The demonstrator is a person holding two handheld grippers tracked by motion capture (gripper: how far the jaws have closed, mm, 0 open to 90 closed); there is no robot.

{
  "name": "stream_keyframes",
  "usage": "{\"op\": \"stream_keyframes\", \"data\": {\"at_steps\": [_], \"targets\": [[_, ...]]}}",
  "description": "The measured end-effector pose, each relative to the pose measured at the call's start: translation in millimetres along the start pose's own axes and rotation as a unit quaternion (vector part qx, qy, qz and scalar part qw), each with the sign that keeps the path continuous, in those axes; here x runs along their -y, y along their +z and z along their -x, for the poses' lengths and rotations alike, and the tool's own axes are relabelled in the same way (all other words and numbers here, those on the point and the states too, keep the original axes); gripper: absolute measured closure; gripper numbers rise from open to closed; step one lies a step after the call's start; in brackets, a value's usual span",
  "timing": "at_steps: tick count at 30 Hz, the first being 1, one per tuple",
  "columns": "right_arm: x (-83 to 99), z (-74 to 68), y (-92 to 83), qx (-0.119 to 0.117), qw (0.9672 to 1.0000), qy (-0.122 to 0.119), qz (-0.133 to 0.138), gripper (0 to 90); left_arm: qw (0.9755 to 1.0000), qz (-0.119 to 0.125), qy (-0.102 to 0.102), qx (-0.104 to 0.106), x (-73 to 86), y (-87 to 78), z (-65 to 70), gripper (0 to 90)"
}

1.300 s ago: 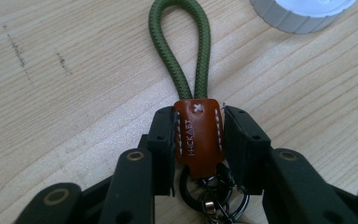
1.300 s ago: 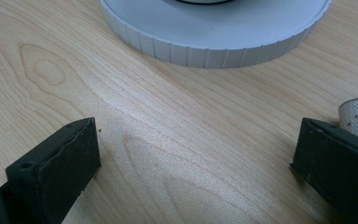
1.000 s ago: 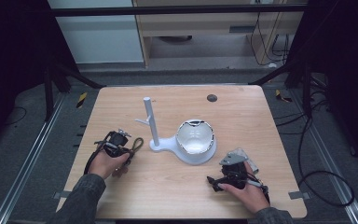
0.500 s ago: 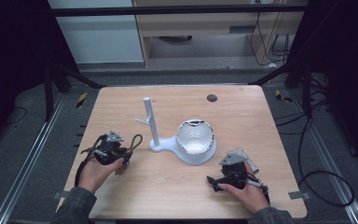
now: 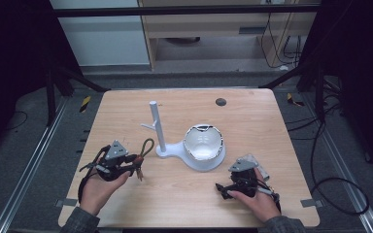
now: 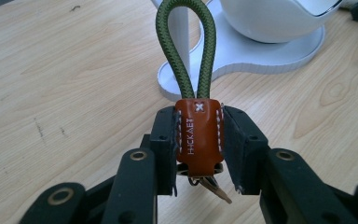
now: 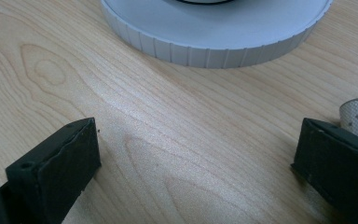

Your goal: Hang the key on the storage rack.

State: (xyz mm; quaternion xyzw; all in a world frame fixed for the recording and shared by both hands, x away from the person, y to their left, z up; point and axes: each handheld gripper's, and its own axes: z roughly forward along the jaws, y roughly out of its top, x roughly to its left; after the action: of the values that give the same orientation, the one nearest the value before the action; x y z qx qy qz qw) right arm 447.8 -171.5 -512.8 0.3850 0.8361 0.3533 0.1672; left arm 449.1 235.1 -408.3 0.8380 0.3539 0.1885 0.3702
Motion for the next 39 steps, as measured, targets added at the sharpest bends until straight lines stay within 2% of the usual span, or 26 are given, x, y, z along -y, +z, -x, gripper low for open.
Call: {"op": "stream_keyframes", "data": {"at_steps": [12,39], "targets": [[0.0,-0.2,0.0,-0.001,1.0000,0.001,0.000,0.2,0.9992,0.035,0.005,0.017,-3.9,-9.9,17.5,66.0],[0.0,-0.2,0.0,-0.001,1.0000,0.001,0.000,0.2,0.9974,0.059,0.034,0.025,-22.6,-20.4,36.2,66.0]]}}
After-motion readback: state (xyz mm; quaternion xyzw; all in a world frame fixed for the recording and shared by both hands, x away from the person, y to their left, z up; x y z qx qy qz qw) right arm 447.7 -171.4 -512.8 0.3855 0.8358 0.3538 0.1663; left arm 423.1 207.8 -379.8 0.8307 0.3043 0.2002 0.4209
